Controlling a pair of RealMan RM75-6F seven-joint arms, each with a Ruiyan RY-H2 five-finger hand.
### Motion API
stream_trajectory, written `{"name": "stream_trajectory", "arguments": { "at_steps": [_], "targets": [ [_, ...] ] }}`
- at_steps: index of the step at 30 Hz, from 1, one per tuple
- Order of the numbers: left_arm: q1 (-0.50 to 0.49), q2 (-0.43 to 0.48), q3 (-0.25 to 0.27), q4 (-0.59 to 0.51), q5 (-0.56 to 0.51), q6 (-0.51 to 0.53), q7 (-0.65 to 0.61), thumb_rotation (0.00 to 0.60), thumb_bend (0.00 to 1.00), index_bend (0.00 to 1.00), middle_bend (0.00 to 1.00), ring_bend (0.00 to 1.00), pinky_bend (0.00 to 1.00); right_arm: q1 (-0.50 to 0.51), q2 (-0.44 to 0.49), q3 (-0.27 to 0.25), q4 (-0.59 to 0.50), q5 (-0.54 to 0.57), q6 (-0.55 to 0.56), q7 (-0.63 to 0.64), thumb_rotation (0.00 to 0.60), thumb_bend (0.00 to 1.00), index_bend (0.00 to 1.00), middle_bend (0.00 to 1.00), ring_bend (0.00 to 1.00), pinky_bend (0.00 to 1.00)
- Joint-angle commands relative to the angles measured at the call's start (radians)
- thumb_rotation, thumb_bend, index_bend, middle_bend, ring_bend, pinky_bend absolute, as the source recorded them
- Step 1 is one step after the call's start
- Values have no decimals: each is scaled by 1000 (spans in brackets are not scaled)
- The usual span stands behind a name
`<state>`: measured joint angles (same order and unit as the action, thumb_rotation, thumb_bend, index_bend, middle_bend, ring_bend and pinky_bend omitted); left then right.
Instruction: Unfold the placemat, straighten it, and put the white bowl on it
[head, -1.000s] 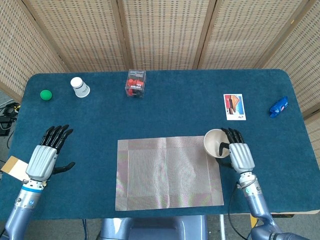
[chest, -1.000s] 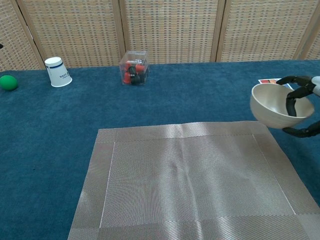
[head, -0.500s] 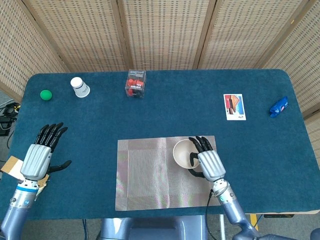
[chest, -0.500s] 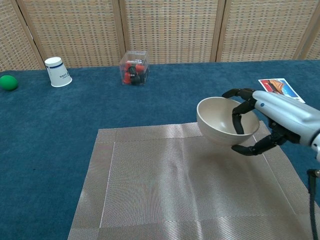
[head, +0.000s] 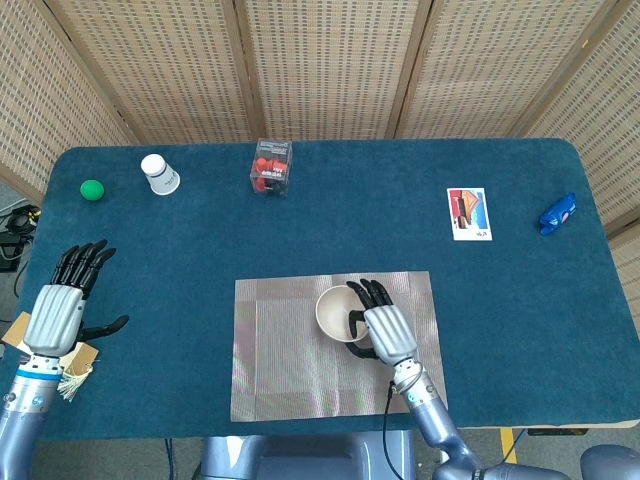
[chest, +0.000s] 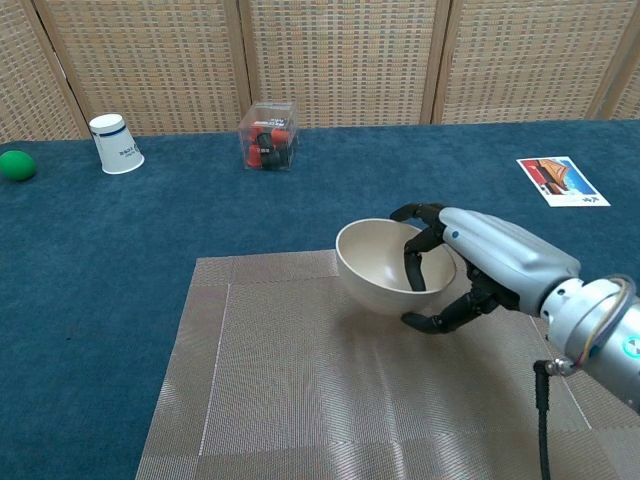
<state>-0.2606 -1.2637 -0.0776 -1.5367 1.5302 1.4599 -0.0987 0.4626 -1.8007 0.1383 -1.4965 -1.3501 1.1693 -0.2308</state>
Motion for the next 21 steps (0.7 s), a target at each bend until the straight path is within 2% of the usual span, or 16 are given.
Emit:
{"name": "stream_trajectory", "arguments": {
  "at_steps": [1, 7, 12, 21],
  "targets": [
    [0, 1, -6, 13, -6, 1, -3, 600, 8, 88, 0, 0, 0, -4, -12, -13, 3, -3, 2, 6, 600, 449, 708, 249, 46, 28],
    [1, 3, -7, 18, -3, 1, -9, 600, 8, 92, 0, 0, 0, -14, -28, -39, 16, -8, 0, 23, 600, 411, 666, 223, 46, 25],
    [3, 3, -10, 14, -8, 3, -2, 600, 8, 94, 0, 0, 0, -15, -21, -57, 25, -21, -7, 29, 600, 306, 529, 132, 40, 5],
    [3, 3, -15, 13, -17, -3, -2, 600, 8, 94, 0, 0, 0, -33, 17, -62, 17, -15, 3, 37, 600, 247, 356, 8, 1, 0]
  ]
}}
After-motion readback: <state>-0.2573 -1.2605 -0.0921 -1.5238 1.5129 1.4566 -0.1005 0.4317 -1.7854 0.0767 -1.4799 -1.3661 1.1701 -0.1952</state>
